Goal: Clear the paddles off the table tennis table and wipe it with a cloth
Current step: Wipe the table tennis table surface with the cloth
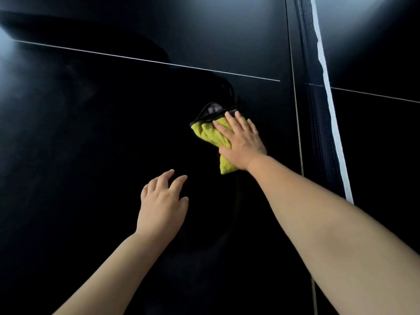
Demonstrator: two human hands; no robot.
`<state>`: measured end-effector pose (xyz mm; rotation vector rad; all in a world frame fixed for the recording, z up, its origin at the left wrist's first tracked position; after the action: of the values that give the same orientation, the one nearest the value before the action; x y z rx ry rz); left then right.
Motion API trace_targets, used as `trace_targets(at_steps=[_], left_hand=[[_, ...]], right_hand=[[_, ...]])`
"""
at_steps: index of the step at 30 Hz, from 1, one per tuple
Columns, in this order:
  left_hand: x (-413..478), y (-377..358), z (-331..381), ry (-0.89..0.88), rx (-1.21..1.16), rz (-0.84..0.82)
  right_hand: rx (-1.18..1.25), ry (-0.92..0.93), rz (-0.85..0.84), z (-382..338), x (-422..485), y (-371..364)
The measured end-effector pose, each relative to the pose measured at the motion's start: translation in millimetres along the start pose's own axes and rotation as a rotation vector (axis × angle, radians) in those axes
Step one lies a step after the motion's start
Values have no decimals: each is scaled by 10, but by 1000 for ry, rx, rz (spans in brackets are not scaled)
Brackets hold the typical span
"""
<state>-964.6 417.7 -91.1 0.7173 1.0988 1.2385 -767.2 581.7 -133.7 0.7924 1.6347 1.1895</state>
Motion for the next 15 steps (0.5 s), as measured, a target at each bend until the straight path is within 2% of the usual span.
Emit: trace_targets(at_steps=[8,15], left_hand=[[735,-51,432,-67,18,54],[644,-79,292,-49,44,33]], right_hand=[[102,-177,70,918,954,341],[218,-410,114,1044,782,286]])
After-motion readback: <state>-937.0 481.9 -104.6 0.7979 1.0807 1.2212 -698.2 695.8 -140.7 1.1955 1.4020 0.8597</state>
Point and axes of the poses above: each hand's wrist, its own x-axis towards the middle knuckle, its own y-axis out of the back of the hand, z = x × y, the point moved 1 cm from there along x, towards the middle knuckle, and after that the axes turned 5 degrees about x, right-handed, at the moved point
